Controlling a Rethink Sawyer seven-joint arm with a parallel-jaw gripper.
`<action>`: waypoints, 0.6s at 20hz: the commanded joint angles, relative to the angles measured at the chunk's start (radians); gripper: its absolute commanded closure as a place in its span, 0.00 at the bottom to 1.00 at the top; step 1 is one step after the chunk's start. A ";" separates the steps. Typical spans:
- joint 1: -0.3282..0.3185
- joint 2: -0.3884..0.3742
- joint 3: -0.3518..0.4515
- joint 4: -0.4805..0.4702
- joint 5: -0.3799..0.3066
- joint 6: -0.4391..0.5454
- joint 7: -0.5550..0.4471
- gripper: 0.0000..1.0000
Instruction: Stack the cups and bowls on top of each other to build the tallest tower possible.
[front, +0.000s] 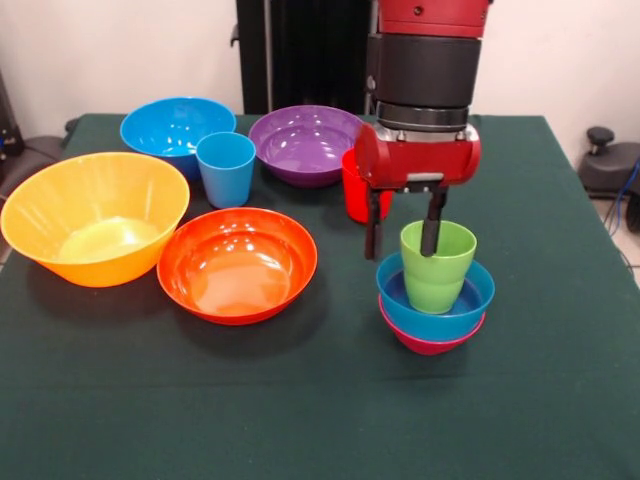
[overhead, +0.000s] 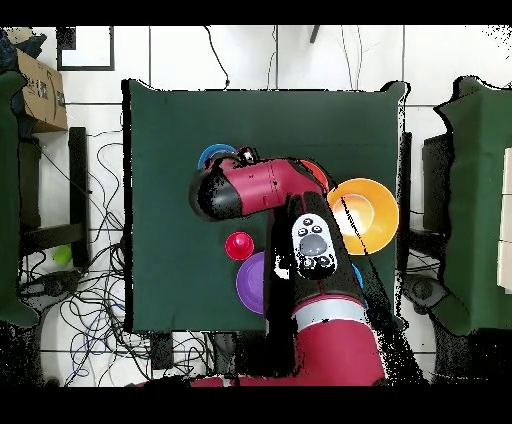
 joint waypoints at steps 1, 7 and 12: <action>0.050 0.094 -0.002 -0.103 -0.050 0.061 0.025 0.00; 0.061 0.128 -0.015 -0.133 -0.056 0.040 0.030 0.00; 0.038 0.132 0.008 -0.119 -0.052 0.061 -0.007 0.00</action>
